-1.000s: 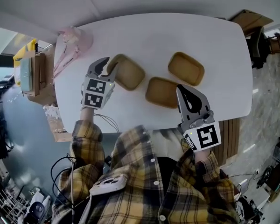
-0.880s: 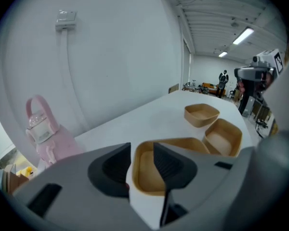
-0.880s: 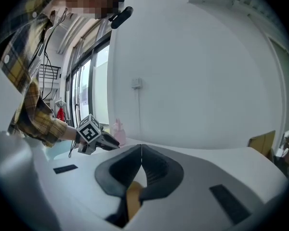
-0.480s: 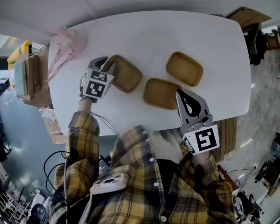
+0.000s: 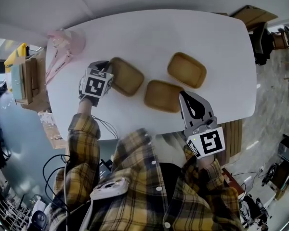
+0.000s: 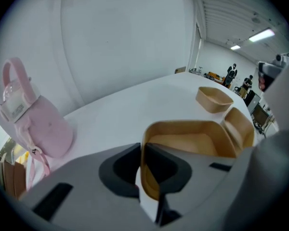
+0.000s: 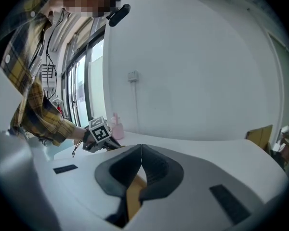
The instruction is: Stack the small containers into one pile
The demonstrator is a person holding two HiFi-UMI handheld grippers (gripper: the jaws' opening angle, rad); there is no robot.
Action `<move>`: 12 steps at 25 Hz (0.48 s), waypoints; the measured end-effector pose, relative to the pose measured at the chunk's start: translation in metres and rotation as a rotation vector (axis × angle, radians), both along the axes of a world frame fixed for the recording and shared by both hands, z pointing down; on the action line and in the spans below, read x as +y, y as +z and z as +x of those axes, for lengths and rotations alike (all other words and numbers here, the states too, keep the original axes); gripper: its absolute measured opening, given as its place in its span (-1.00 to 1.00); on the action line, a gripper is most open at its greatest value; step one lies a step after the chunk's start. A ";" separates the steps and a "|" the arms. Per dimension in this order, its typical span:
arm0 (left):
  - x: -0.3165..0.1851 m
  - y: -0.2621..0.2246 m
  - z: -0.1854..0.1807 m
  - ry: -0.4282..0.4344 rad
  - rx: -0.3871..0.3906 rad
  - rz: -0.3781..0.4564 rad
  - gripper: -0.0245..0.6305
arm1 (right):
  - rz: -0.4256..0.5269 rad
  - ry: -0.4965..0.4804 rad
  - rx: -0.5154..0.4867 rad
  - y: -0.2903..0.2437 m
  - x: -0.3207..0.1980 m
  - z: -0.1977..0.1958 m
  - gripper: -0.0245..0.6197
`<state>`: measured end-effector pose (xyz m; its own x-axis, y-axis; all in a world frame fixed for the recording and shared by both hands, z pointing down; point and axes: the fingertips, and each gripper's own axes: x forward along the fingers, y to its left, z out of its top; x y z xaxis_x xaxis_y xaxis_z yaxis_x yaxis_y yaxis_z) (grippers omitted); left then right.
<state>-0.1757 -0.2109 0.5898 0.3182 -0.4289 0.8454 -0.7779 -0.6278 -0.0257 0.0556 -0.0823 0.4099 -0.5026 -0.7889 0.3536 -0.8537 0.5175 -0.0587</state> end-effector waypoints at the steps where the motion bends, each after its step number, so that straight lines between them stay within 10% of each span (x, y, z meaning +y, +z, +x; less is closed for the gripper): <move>1: 0.001 -0.001 0.000 -0.008 0.004 -0.003 -0.78 | 0.001 -0.001 -0.004 -0.001 0.000 0.000 -0.88; 12: 0.010 -0.021 -0.008 -0.133 0.079 -0.010 -0.84 | 0.021 0.001 -0.054 -0.011 0.000 0.004 -0.88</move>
